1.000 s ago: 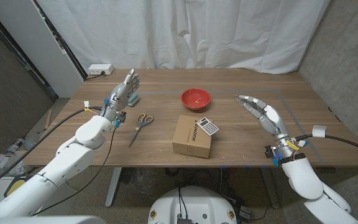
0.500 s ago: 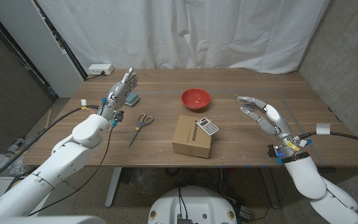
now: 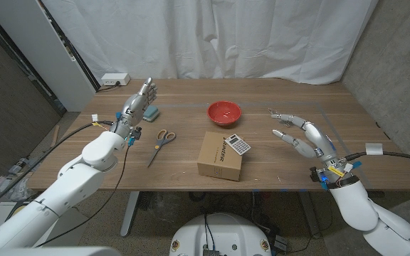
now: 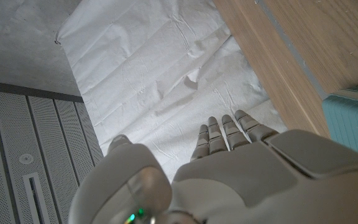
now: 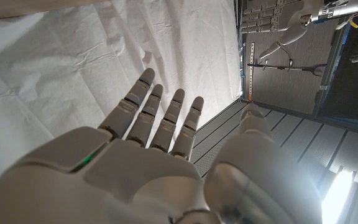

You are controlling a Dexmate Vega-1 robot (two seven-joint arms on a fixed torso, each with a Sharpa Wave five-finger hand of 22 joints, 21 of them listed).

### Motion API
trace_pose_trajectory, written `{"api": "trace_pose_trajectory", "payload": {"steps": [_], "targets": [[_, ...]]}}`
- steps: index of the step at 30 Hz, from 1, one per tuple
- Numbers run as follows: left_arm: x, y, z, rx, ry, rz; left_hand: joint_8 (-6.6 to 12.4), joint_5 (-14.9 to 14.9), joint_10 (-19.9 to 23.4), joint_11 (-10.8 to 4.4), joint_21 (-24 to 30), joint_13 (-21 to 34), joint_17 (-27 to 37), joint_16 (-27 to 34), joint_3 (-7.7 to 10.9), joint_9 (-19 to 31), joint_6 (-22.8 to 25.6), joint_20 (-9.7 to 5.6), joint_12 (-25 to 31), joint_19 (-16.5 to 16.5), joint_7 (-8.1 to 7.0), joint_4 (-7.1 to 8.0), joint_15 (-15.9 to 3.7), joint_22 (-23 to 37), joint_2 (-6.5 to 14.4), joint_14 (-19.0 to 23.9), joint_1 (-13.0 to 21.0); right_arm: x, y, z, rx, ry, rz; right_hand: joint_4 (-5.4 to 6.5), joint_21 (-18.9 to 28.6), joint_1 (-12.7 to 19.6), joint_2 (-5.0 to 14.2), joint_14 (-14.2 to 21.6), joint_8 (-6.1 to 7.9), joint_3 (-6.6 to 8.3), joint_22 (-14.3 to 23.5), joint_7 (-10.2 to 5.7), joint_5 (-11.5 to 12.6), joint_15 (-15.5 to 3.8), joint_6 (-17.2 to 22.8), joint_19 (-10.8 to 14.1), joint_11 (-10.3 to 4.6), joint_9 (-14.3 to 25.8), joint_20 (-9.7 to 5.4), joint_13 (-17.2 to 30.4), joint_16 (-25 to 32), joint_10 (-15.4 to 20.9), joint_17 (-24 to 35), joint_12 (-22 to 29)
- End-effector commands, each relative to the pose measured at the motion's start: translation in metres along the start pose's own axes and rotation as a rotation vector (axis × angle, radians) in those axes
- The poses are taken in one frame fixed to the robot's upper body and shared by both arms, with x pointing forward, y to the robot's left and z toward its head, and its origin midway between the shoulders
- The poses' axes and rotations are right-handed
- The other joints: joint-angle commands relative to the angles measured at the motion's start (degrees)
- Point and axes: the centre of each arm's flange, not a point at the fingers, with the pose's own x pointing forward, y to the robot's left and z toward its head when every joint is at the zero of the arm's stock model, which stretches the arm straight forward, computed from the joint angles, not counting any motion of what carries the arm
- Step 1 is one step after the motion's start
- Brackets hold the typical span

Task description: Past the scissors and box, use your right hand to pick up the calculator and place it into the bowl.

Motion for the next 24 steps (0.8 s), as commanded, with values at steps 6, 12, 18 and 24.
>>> {"api": "trace_pose_trajectory", "payload": {"steps": [6,12,18,24], "targets": [[-0.009,-0.006,0.003,0.012,0.007,0.014,-0.08,-0.1,0.6,-0.28,-0.1,0.1,0.3,-0.1,-0.56,0.3,0.3,-0.64,-0.2,0.7,-0.47,0.00,-0.66,0.3,-0.1,0.6,0.7,-0.013,-0.003,0.004,-0.155,-0.049,0.040,-0.84,-0.5,4.7,-0.69,0.6,-0.79,1.10,0.0,-0.58,1.5,-9.11,-0.7,0.9,-0.91,0.1,-8.12,0.1,-0.4,0.1,0.0,-0.8],[-0.005,-0.004,0.006,0.013,-0.007,0.025,-0.10,-0.2,0.6,-0.35,-0.2,0.1,0.3,-0.1,-0.62,0.3,0.4,-0.59,-0.3,0.7,-0.46,-0.01,-0.62,0.3,-0.1,0.6,0.7,-0.017,-0.005,0.006,-0.209,-0.055,0.054,-0.81,-1.0,8.0,-1.33,0.4,-1.06,1.80,0.1,-0.82,2.5,-9.27,-0.7,0.9,-1.64,0.1,-8.25,0.1,-0.6,0.0,0.1,-1.2],[0.001,-0.009,0.007,0.014,0.000,0.008,-0.13,-0.2,0.7,-0.36,-0.3,0.1,0.3,-0.1,-0.69,0.3,0.3,-0.47,-0.3,0.5,-0.41,-0.01,-0.65,0.3,-0.1,0.6,0.8,-0.020,-0.004,0.006,-0.260,-0.066,0.077,-0.73,-1.3,10.3,-1.66,0.2,-1.32,2.29,0.1,-0.85,3.2,-9.46,-1.0,0.8,-1.86,0.2,-8.39,0.1,-0.7,-0.3,0.1,-1.7],[0.004,-0.012,0.011,0.010,-0.013,0.013,-0.16,-0.2,0.6,-0.24,-0.3,0.1,0.3,-0.2,-0.76,0.3,0.3,-0.46,-0.4,0.5,-0.36,0.00,-0.53,0.3,0.0,0.5,0.8,-0.024,-0.001,0.003,-0.309,-0.076,0.078,-0.56,-1.6,12.7,-2.01,-0.1,-1.50,2.69,0.2,-0.86,3.8,-9.63,-1.3,0.6,-2.10,0.3,-8.55,0.1,-0.8,-0.5,0.1,-2.1]]}}
